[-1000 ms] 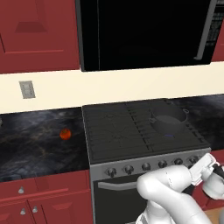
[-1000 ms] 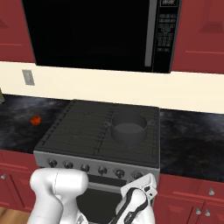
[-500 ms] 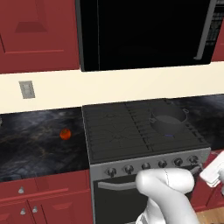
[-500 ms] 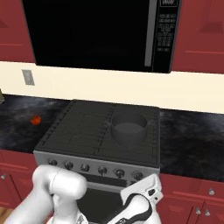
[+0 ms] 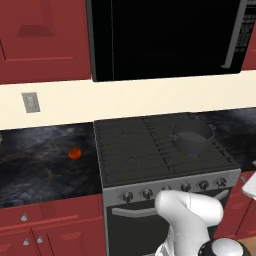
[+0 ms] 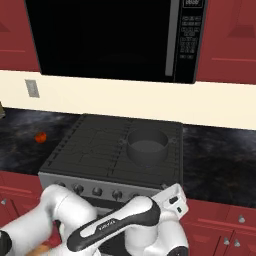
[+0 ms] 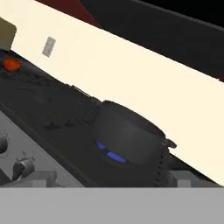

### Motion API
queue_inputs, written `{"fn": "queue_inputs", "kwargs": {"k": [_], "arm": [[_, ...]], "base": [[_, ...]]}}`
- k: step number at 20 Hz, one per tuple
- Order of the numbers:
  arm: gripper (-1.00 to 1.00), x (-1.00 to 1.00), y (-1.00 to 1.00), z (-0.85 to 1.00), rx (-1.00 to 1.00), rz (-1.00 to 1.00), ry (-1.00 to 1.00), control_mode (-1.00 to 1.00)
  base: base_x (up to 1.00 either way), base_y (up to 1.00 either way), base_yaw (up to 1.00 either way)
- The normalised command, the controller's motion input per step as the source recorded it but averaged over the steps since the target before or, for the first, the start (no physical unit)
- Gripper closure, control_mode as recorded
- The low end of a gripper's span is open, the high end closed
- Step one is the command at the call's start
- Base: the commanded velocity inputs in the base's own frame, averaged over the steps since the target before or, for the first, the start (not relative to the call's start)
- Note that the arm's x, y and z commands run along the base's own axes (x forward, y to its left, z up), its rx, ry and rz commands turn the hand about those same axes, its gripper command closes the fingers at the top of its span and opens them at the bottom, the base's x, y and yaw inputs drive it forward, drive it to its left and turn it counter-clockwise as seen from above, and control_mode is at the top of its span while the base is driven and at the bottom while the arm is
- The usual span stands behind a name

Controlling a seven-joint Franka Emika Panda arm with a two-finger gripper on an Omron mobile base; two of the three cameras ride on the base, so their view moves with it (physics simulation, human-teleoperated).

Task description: Turn on the burner for the pot on the stove. Wait thirty seconds for the pot to heat up. Then add the tomato to the pot.

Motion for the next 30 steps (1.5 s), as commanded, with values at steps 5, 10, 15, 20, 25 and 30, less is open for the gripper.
{"fn": "queue_inputs", "kwargs": {"k": [5,10,15,20,25,30], "arm": [[-1.00,-0.22,0.00,0.98,0.00,-0.02,0.51,-1.00],[-1.00,-0.07,0.03,0.72,-0.02,0.00,0.59,-1.00],[-1.00,0.00,0.17,0.45,-0.02,0.03,0.34,-1.00],[-1.00,0.00,0.11,0.00,0.00,0.00,0.00,-1.00],[-1.00,0.00,0.77,0.01,0.00,-0.02,0.00,-1.00],[-1.00,0.00,0.99,0.17,-0.03,-0.05,0.01,-1.00]], "base": [[0.00,0.00,0.00],[0.00,0.00,0.00],[0.00,0.00,0.00],[0.00,0.00,0.00],[0.00,0.00,0.00],[0.00,0.00,0.00]]}}
